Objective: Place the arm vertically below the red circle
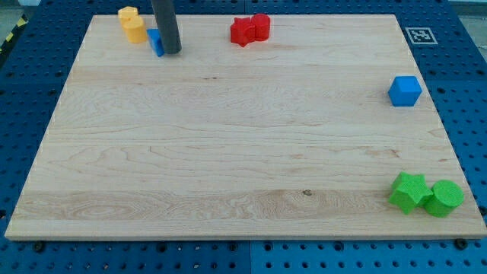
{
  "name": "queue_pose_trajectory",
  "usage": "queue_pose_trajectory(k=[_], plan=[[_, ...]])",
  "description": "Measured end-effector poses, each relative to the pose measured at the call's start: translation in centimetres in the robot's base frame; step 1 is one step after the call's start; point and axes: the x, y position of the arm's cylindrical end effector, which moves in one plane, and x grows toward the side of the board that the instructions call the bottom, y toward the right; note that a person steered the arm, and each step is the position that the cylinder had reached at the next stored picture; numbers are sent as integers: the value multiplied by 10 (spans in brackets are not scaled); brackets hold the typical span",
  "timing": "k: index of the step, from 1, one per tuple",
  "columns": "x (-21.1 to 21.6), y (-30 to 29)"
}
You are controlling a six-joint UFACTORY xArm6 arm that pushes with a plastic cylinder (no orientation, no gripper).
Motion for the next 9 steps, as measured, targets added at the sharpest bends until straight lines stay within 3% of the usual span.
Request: queue_pose_trajectory(k=[2, 4, 9], plan=[[1, -6], [44, 54], [44, 58]])
